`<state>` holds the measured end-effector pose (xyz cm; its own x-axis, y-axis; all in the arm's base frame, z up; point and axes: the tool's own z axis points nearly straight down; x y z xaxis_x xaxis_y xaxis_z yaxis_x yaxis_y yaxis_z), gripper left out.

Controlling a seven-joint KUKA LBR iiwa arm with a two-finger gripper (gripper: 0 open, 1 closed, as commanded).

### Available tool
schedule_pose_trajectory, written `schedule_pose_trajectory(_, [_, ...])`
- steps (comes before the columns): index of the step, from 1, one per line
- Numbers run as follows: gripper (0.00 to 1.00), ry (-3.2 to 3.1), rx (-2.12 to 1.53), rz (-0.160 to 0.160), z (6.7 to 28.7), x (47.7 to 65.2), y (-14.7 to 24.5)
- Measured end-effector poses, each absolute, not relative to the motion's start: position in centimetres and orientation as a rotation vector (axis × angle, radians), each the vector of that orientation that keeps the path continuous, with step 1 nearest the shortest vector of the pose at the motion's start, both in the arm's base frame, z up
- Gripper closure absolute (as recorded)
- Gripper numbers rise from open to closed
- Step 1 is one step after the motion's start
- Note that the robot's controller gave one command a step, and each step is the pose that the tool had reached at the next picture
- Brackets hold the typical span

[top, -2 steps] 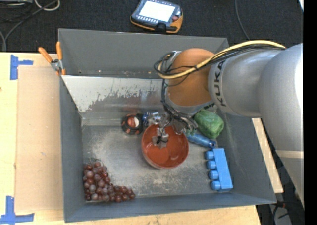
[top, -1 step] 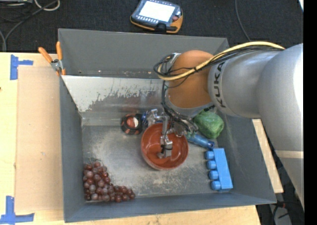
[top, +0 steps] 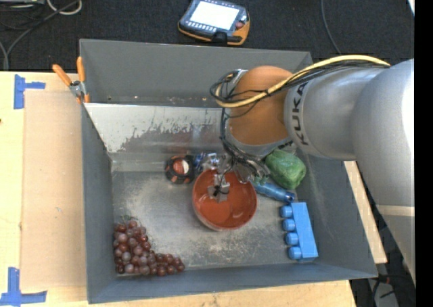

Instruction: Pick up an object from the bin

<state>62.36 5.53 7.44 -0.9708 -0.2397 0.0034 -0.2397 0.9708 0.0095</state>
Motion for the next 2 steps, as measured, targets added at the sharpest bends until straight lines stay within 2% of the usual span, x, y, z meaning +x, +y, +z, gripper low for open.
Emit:
schedule_pose_trajectory(1, [1.0,-3.114,0.378,-0.014,7.4,62.4,5.5])
schedule_pose_trajectory(2, [1.0,-3.11,0.377,-0.013,16.9,61.6,6.1])
